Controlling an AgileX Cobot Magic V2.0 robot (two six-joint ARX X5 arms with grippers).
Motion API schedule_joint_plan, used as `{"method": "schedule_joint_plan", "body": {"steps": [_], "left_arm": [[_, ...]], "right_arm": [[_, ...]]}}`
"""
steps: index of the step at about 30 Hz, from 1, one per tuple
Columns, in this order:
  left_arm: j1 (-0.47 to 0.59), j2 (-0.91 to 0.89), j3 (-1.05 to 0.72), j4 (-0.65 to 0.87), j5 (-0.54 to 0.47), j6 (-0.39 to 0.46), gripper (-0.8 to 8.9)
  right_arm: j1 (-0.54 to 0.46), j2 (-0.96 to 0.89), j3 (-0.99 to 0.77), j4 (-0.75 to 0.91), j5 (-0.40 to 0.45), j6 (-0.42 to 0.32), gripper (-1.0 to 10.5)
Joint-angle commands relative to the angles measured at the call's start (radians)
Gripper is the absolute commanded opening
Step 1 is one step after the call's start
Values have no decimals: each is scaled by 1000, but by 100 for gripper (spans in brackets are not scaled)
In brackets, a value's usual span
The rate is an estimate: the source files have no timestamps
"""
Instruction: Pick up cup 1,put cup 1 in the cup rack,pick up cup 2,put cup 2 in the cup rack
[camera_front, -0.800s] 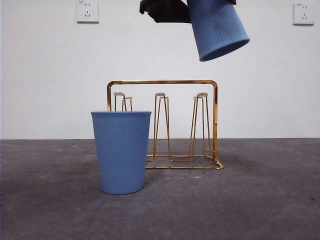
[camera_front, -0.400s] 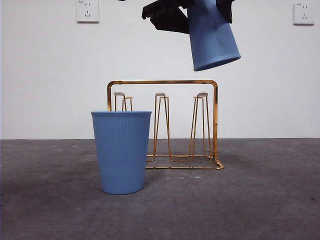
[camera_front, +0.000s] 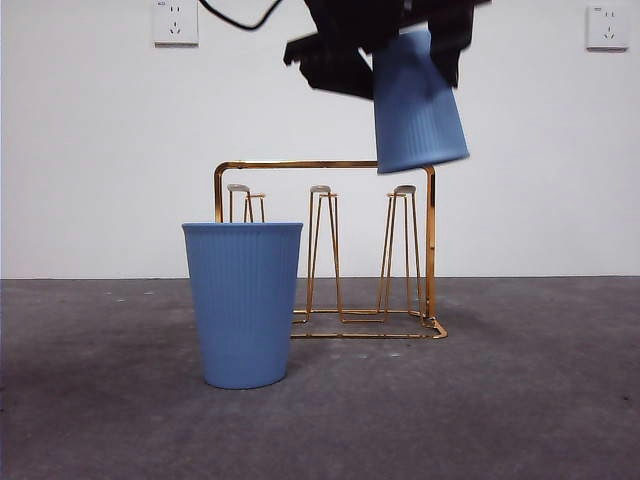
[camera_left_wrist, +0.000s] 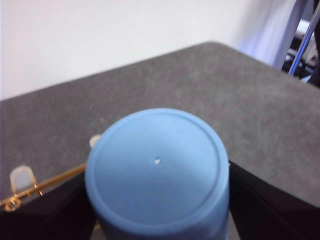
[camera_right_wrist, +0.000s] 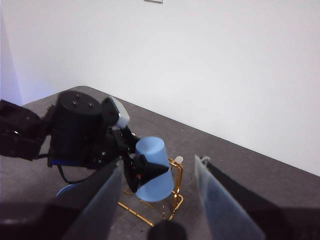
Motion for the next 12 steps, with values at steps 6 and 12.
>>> {"method": "schedule_joint_plan", "body": {"steps": [6,12], "left_arm": [[11,40,2,7,-32,20,-8],[13,76,2,-7,-32,20,-8]], "right_arm": [[0,-2,-4,-16,-6,-6,252],[0,-2,-4,-21,-7,-5,251]]}}
